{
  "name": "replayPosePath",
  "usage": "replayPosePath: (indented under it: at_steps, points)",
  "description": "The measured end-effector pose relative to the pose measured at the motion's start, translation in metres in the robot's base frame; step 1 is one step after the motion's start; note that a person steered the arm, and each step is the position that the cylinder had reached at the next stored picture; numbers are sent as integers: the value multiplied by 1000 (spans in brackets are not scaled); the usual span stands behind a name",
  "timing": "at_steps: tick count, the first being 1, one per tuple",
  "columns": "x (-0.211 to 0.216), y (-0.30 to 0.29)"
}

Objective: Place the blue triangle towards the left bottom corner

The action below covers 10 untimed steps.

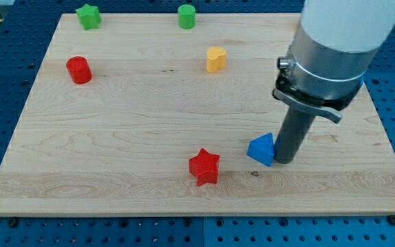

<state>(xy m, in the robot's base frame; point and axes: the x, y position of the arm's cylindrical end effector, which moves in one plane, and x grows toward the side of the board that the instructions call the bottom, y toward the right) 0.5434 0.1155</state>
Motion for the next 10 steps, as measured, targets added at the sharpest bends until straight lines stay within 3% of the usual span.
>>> replayPosePath:
  at_steps: [3,4,5,6,7,8,10]
  points:
    - [-13,-132]
    - [-36,-162]
    - [-41,-153]
    - [-34,-106]
    - [-64,-90]
    - [-95,-111]
    - [-82,-208]
